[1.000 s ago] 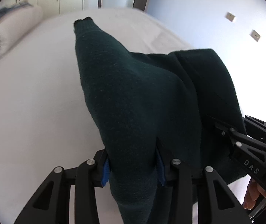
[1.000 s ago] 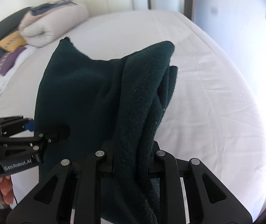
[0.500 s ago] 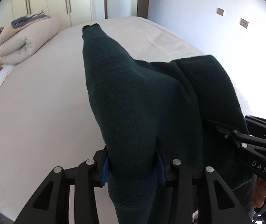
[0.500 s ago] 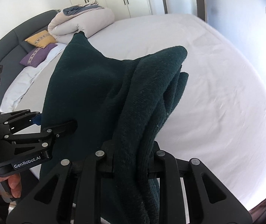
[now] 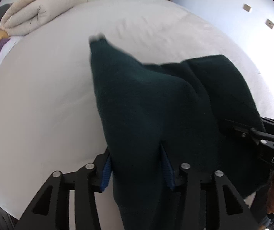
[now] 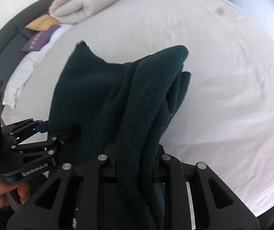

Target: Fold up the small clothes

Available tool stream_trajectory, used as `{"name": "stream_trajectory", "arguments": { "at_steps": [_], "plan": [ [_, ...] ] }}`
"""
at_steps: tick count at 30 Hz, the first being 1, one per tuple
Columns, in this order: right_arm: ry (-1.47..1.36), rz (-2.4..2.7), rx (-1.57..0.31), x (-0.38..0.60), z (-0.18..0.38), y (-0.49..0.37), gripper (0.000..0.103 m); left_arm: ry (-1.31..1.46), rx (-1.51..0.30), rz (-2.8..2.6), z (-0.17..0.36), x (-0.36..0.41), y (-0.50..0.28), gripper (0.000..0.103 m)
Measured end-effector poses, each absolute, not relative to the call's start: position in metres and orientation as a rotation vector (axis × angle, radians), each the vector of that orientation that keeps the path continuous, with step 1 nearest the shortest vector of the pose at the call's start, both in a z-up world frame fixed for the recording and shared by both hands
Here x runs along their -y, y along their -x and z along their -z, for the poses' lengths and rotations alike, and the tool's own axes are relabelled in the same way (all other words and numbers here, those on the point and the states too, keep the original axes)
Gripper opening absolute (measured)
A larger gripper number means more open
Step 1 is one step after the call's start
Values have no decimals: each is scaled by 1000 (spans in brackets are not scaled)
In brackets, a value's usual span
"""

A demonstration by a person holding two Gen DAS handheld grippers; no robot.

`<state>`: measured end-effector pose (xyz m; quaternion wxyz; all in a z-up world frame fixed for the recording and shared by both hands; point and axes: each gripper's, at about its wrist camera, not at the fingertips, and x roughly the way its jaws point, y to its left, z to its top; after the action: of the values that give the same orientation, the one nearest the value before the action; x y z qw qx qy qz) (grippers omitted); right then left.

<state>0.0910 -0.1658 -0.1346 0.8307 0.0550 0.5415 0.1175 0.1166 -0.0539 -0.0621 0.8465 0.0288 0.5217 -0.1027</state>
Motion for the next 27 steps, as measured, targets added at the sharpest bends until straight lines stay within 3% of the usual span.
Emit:
{"name": "stream_trajectory", "arguments": {
  "at_steps": [2, 6, 8, 14, 22, 27],
  "plan": [
    [-141, -222, -1173, 166, 155, -99, 26, -23, -1084, 222, 67, 49, -123, 62],
    [-286, -210, -1193, 186, 178, -99, 49, -29, -1057, 210, 69, 51, -125, 80],
    [-350, -219, -1187, 198, 182, -96, 50, 4, -1048, 208, 72, 44, -129, 85],
    [-479, -189, -1137, 250, 166, -93, 52, 87, -1031, 187, 61, 17, -110, 84],
    [-561, -365, -950, 253, 95, -51, 54, 230, -872, 172, 20, 1, -74, 83],
    [-635, -481, -1018, 237, 123, -64, 54, 206, -897, 247, 29, 24, -59, 83]
  ]
}}
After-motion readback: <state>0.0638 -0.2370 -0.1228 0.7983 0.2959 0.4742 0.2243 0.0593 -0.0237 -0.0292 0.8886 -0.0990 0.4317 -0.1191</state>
